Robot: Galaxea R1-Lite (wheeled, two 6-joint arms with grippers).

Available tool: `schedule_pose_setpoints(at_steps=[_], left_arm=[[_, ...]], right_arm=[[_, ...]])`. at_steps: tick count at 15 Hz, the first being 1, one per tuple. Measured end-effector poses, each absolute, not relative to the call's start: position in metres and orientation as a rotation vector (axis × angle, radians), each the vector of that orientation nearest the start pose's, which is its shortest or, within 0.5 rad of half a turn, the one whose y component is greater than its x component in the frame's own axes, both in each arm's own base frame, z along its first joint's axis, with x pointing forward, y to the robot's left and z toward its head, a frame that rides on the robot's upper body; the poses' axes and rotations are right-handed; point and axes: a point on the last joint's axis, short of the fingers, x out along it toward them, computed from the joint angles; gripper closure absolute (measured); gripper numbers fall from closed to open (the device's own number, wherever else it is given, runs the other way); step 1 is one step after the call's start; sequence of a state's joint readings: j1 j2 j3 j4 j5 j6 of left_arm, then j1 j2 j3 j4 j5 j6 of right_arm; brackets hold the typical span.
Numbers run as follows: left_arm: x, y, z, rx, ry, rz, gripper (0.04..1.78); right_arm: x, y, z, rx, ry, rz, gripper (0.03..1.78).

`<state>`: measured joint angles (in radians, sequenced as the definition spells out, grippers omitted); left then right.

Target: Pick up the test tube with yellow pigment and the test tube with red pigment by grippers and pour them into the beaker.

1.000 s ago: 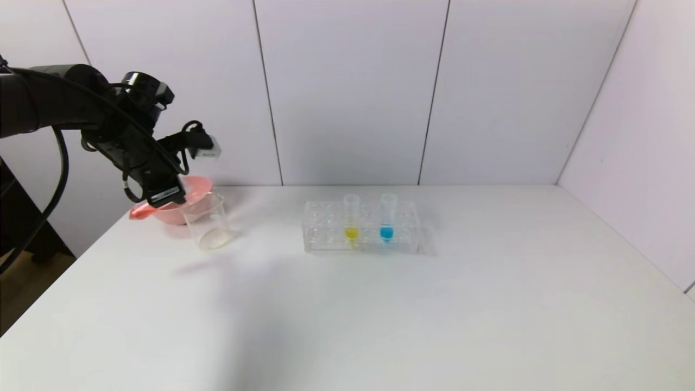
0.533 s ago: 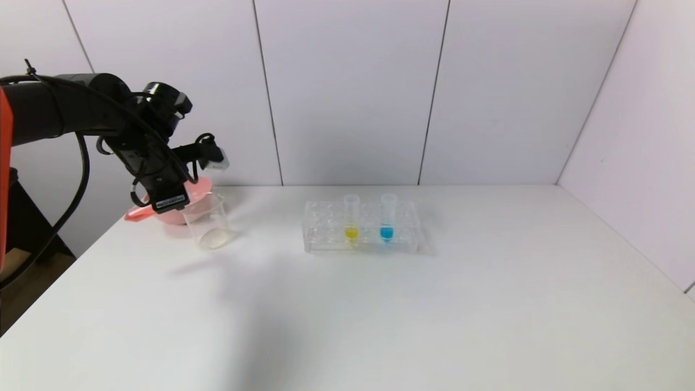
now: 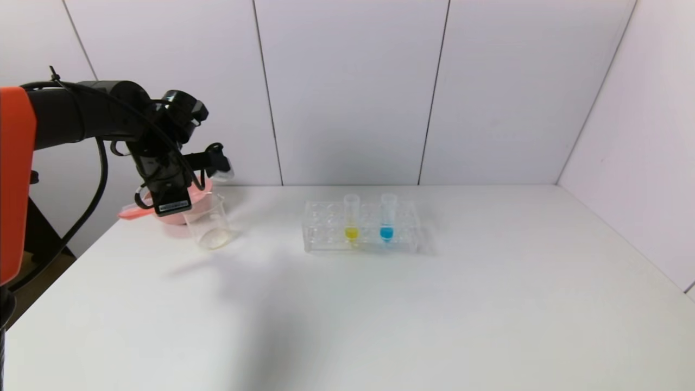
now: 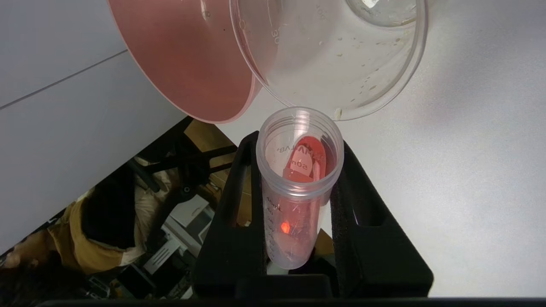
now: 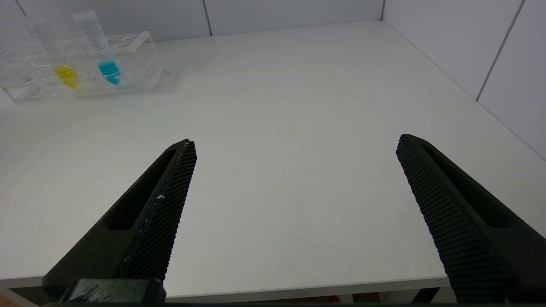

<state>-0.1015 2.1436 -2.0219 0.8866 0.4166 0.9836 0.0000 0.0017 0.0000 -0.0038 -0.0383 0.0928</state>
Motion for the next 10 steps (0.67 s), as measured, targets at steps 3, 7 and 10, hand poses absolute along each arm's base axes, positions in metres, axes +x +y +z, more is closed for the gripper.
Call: schedule_pose_setpoints(at_steps=[3,7,10], left_arm=[[0.4,-0.039,0.215,1.189,1.082,-0.199,1.37],[0.402,-0.048,0.209,1.261,1.12,-0.142,1.37],[0.402,-0.053,0.207,1.297,1.141,-0.122,1.37]], right_arm=[[-0.023,-0.001,0.076,0.093,-0.004,-0.038,0.1],[-0.023,-0.001,0.076,0.093,-0.004,-0.038,0.1],[-0.023,-0.001,0.076,0.093,-0.004,-0.038,0.1]])
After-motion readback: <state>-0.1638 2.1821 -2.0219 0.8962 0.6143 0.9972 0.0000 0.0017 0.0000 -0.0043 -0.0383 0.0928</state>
